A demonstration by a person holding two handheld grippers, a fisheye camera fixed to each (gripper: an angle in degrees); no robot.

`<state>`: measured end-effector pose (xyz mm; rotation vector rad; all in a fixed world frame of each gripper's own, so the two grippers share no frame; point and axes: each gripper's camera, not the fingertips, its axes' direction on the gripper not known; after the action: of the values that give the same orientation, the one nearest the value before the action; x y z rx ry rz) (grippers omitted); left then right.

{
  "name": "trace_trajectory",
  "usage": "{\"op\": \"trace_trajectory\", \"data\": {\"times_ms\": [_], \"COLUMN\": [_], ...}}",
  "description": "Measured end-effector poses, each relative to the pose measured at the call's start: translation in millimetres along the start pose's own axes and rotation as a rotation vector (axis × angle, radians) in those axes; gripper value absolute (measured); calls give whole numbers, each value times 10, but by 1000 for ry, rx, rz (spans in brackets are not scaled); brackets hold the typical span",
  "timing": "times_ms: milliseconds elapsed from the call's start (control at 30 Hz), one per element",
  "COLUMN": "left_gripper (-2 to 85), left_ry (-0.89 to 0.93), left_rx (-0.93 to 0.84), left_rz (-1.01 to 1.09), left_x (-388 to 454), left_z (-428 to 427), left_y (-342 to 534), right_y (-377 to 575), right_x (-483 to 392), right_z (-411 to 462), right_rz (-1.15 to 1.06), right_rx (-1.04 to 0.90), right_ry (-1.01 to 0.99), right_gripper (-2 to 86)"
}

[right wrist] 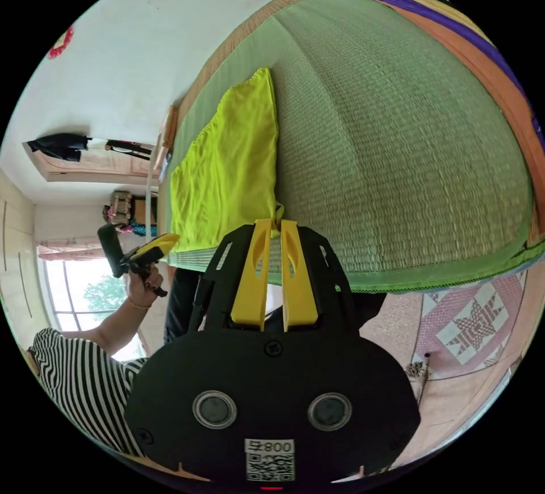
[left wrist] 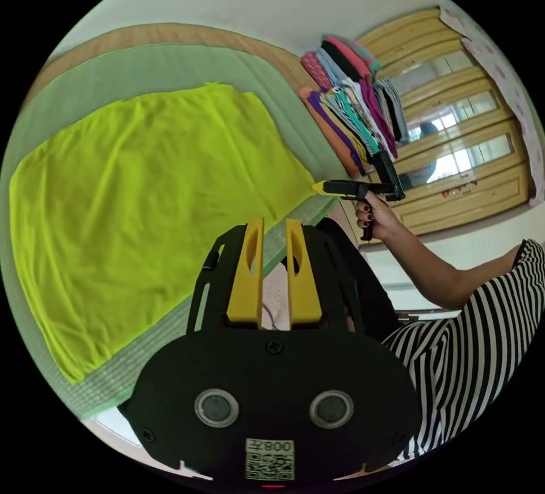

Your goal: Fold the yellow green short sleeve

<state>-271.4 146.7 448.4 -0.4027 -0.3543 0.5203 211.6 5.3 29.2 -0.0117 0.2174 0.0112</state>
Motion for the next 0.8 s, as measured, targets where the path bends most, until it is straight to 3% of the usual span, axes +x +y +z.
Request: {"op": "trace_trajectory", "data": {"times_ms": [133,333,500,700,800], "left_gripper": [84,102,33,21,53], "left_ry": [18,-152,-355,-296,-277], "left_rx": [-43,-142,-180,-174,-190], "left_rz": [134,330,354,293,342], "left_x": [316,777,874,704,777], "left_z": [616,1630,2330,2811,3096], "left_y": [-287,-635,-680,-623,-573], "right_y": [75,81,68,89,165], "right_x": [-27,-269,-397,-336,-284], "right_z": [-408,-910,-1173,-1398,-1476], "right_rz": [-21,-93,-135,-111,-91], "right_rx": [45,54,61,71,54], "right_ry": [-155,-286,-380,-300,-97], "right_gripper": [23,14,5,10,27]}}
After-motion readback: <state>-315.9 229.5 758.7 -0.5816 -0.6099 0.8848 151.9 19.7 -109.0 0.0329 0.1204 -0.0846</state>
